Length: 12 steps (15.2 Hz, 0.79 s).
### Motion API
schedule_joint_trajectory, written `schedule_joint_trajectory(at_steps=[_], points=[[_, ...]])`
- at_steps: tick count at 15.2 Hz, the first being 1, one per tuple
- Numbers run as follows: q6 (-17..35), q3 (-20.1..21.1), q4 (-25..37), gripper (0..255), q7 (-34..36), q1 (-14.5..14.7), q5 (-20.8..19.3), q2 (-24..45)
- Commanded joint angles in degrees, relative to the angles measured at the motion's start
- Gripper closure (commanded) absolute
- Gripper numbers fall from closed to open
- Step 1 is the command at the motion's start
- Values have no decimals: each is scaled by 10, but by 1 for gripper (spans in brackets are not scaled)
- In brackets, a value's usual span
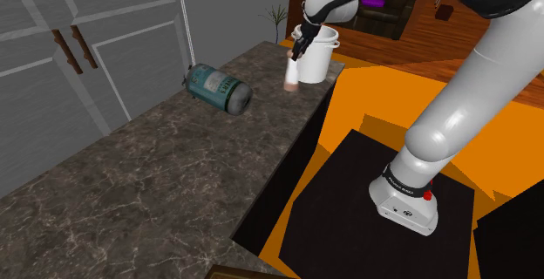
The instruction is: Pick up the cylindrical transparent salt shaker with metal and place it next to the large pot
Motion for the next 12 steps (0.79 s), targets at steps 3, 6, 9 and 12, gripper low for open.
schedule_joint_trajectory(at_steps=[3,6,9,12], points=[[29,0,-14,255,-3,0,4,15],[42,1,-21,255,-5,1,6,22],[42,1,-21,255,-5,1,6,22],[42,1,-21,255,-5,1,6,22]])
